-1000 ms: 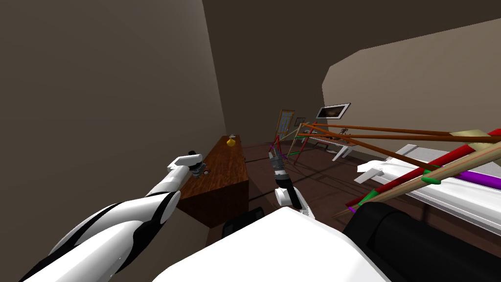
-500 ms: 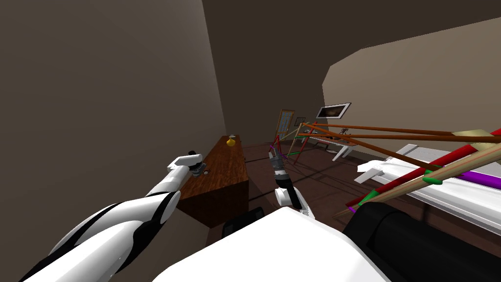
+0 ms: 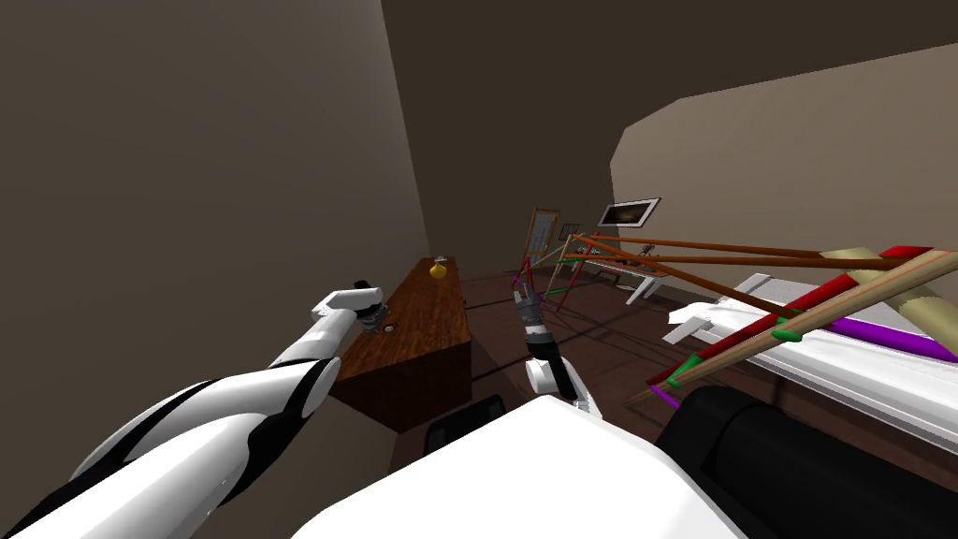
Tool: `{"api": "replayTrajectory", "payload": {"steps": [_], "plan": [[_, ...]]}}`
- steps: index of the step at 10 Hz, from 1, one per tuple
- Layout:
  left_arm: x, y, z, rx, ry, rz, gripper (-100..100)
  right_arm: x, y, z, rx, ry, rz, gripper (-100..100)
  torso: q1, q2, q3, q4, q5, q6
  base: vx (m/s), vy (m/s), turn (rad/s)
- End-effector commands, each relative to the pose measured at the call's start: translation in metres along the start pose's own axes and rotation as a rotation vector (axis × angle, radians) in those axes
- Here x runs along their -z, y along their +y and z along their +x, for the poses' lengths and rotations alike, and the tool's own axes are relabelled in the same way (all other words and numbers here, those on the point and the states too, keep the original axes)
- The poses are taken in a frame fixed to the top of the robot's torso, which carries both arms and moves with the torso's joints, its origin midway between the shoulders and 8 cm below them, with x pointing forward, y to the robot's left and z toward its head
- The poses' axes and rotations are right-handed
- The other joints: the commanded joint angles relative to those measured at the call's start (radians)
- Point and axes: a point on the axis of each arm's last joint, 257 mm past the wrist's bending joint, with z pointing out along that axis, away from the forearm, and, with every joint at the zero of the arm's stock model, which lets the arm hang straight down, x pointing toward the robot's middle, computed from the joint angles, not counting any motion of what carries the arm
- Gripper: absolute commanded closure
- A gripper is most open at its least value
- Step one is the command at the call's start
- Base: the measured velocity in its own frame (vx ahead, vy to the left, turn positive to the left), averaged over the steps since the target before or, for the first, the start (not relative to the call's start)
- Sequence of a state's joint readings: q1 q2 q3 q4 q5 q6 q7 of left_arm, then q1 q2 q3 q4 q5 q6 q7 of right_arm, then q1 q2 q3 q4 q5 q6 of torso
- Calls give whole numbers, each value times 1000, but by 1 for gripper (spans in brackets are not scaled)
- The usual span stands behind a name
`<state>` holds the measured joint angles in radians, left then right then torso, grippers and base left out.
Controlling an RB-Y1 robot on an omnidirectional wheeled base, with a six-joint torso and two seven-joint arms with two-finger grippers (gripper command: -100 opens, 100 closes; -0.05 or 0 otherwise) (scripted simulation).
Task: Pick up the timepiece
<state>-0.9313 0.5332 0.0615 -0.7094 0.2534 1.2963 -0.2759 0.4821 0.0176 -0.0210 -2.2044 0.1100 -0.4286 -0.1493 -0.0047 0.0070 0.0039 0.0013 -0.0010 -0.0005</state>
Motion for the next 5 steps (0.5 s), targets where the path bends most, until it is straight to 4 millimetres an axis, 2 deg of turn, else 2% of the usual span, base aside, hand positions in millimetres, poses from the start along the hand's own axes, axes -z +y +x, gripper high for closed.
{"api": "replayTrajectory", "payload": {"steps": [1, 3, 4, 5], "plan": [[9, 3, -20, 35, -38, -30, -100, 0, 0, 0, 0, 0, 0, 0, 0, 0, 0, 0, 0, 0, -113, -82, -158], [10, 6, -24, 43, -48, -42, -100, 0, 0, 0, 0, 0, 0, 0, 0, -1, 0, 0, 0, 0, -51, -44, -28], [11, 20, -36, 66, -82, -96, -100, 0, 0, 0, 0, 0, 0, 0, 2, -3, -2, -1, 0, 0, -37, -22, -217], [10, 27, -40, 73, -94, -119, -100, 0, 0, 0, 0, 0, 0, 0, 3, -4, -2, -1, 1, 0, -40, -12, -166]]}}
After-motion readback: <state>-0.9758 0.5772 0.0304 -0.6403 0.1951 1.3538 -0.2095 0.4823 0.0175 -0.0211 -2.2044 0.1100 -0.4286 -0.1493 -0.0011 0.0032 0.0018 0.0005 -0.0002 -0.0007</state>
